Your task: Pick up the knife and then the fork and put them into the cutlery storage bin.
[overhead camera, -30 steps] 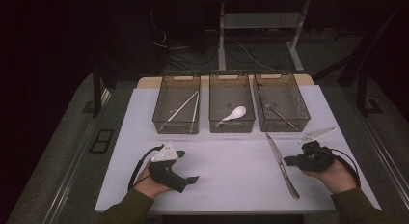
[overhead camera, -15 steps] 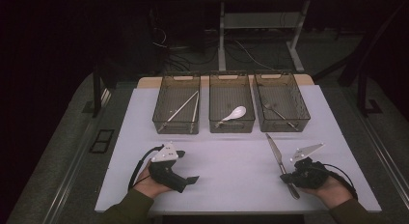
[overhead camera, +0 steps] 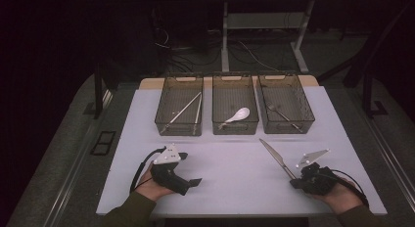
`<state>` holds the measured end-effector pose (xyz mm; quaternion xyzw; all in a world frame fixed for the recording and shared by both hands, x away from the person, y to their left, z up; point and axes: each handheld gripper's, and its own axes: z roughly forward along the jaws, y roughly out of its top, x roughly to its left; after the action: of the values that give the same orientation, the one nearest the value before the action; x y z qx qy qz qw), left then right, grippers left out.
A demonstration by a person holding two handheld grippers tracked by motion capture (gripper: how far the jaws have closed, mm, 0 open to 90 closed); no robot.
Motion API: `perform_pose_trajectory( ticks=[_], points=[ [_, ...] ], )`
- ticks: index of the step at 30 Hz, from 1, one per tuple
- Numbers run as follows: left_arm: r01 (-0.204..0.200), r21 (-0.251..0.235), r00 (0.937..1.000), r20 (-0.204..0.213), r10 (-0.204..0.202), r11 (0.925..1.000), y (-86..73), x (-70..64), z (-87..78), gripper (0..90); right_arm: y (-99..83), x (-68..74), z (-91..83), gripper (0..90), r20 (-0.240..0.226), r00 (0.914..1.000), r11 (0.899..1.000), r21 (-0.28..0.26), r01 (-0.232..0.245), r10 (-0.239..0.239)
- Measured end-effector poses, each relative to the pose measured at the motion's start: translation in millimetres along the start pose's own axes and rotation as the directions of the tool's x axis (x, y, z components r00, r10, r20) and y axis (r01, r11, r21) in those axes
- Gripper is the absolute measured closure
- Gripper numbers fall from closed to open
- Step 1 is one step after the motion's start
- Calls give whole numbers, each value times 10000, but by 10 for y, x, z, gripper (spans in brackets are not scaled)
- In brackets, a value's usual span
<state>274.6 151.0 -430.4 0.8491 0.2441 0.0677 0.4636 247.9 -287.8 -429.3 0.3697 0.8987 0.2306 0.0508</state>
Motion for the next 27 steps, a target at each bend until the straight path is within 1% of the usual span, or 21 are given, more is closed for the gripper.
perform_pose_trajectory(
  ticks=[7, 10, 12, 14, 15, 16, 17, 20, 22, 24, 27],
  points=[
    [-4, 16, 10000, 5, 4, 10000, 0, 1, 3, 0, -80, -172, -74, 898, 370, 9981, 9988, -53, -486, 487],
    [-15, 16, 10000, 1, 15, 10000, -1, 3, 2, 0, -97, -235, -94, 897, 460, 9970, 9981, -46, -617, 618],
    [-21, 18, 10000, -1, 21, 10000, 0, 4, 2, 0, -99, -254, -93, 898, 392, 9976, 9984, -19, -566, 566],
    [-17, 23, 10000, 3, 17, 10000, 0, 4, 3, 0, -93, -254, -91, 897, 377, 9983, 9990, 43, -446, 444],
    [-12, 24, 10000, 4, 12, 10000, 0, 3, 4, 0, -85, -253, -94, 896, 289, 9990, 9994, 39, -353, 351],
    [-15, 34, 10000, 3, 15, 10000, 0, 5, 4, 0, -70, -253, -106, 895, 76, 9998, 9998, 94, -191, 190],
    [-14, 52, 10000, -2, 14, 10000, 0, 8, 4, 0, -46, -254, -121, 886, 56, 10000, 10000, 69, -62, 62],
    [8, 54, 10000, -18, -8, 10000, 0, 5, 5, 0, 54, -276, -156, 820, -63, 9994, 9994, 105, 328, -328],
    [-38, 33, 10000, -22, 38, 10000, 2, 4, 4, 0, 131, -297, -148, 791, -107, 9984, 9982, 252, 551, -549],
    [45, -19, 10000, -23, -46, 10000, 2, 0, 9, 0, 205, -316, -124, 774, -159, 9971, 9962, 437, 753, -747],
    [41, -4, 10000, -13, -41, 10000, 0, 4, 11, 0, 323, -327, -70, 754, -206, 9930, 9896, 827, 1174, -1161]
  ],
)
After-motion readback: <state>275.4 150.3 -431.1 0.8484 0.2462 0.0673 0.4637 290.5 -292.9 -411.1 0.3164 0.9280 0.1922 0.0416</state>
